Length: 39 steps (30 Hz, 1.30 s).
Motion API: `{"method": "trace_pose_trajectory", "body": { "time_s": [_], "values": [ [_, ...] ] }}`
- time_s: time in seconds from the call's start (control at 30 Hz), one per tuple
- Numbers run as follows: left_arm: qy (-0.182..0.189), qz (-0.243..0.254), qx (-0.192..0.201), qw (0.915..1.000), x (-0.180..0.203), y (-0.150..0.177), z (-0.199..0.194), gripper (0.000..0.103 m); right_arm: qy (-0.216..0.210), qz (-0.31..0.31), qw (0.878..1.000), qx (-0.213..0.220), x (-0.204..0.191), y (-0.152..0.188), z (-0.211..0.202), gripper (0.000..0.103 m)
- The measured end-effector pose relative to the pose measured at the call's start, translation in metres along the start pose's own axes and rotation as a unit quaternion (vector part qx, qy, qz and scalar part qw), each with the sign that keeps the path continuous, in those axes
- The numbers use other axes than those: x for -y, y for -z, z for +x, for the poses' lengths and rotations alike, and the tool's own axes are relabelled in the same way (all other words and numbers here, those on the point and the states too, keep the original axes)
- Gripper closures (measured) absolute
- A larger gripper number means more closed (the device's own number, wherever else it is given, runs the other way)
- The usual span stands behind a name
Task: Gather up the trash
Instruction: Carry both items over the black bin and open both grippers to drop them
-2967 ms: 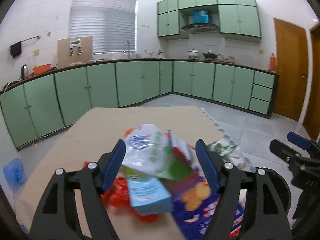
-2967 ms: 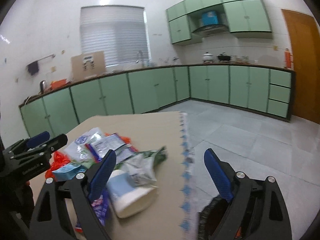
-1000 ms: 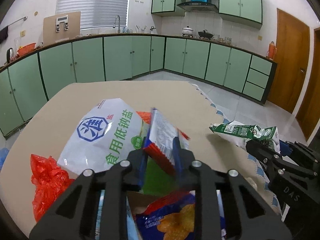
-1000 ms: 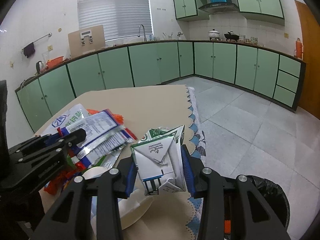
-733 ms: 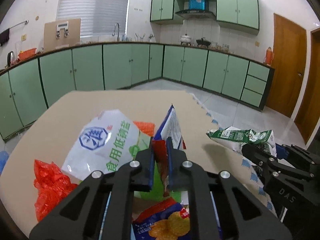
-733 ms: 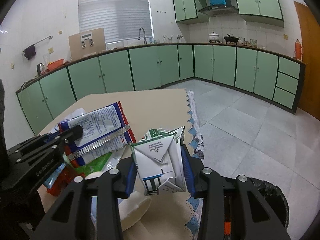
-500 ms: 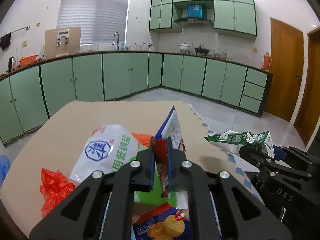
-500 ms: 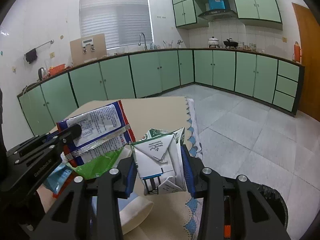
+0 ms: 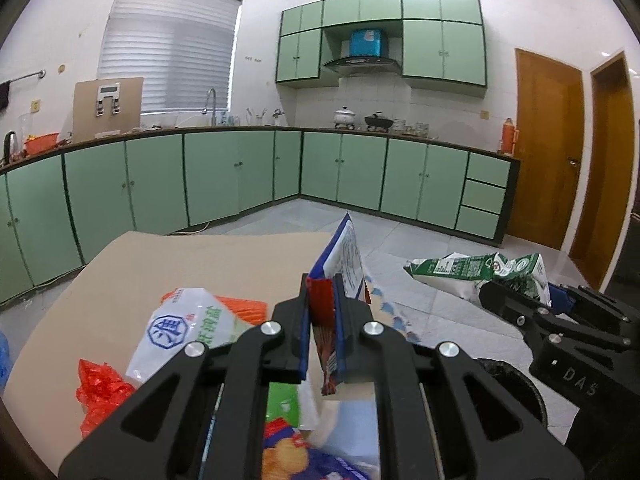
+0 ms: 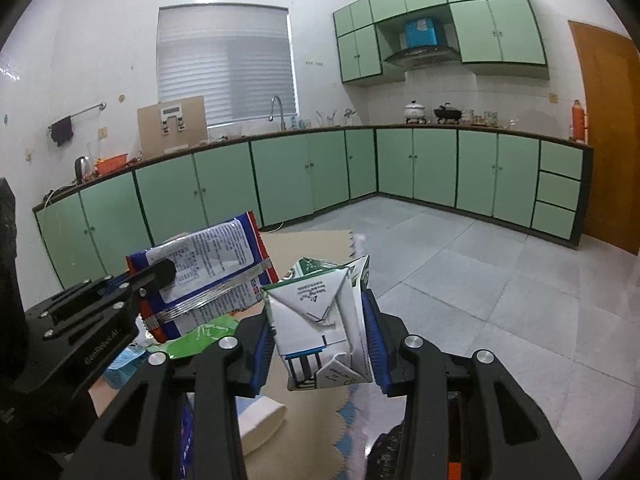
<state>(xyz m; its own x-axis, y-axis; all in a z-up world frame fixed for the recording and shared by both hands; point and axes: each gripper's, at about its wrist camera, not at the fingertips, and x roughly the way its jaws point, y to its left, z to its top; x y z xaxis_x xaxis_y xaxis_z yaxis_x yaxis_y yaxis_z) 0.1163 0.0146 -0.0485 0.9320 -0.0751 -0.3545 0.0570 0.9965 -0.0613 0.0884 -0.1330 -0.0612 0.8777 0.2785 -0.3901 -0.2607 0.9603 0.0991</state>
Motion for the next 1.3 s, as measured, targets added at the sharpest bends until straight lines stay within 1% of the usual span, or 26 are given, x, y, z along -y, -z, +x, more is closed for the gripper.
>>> {"method": "trace_pose_trajectory", "body": {
  "time_s": [0.23,0.4,0.53,0.6,0.7,0.8,1.0,1.13,1.3],
  "values": [
    [0.042,0.016,-0.002,0.9990,0.039,0.002,-0.003,0.095,0.038,0.013,0.999,0.013,0.029,0.001,-0.035,0.063],
    [0.079,0.027,-0.010,0.9964,0.072,0.009,-0.002,0.095,0.075,0.029,0.997,0.014,0.062,0.010,-0.056,0.063],
    [0.107,0.039,-0.021,0.9932,0.104,0.018,0.003,0.095,0.103,0.054,0.993,0.007,0.095,0.021,-0.068,0.063],
    [0.122,0.046,-0.033,0.9909,0.123,0.026,0.010,0.095,0.116,0.066,0.991,0.002,0.112,0.028,-0.072,0.063],
    [0.135,0.055,-0.047,0.9882,0.144,0.039,0.019,0.095,0.133,0.083,0.988,-0.008,0.135,0.041,-0.076,0.063],
    [0.144,0.060,-0.059,0.9860,0.162,0.052,0.028,0.095,0.146,0.089,0.985,-0.015,0.151,0.052,-0.076,0.063],
    [0.156,0.064,-0.076,0.9828,0.182,0.068,0.047,0.094,0.155,0.100,0.982,-0.027,0.173,0.070,-0.069,0.063],
    [0.159,0.066,-0.090,0.9810,0.196,0.077,0.059,0.094,0.160,0.107,0.980,-0.041,0.187,0.084,-0.062,0.063],
    [0.162,0.069,-0.106,0.9787,0.208,0.081,0.078,0.094,0.167,0.114,0.978,-0.057,0.204,0.099,-0.054,0.063]
  ]
}}
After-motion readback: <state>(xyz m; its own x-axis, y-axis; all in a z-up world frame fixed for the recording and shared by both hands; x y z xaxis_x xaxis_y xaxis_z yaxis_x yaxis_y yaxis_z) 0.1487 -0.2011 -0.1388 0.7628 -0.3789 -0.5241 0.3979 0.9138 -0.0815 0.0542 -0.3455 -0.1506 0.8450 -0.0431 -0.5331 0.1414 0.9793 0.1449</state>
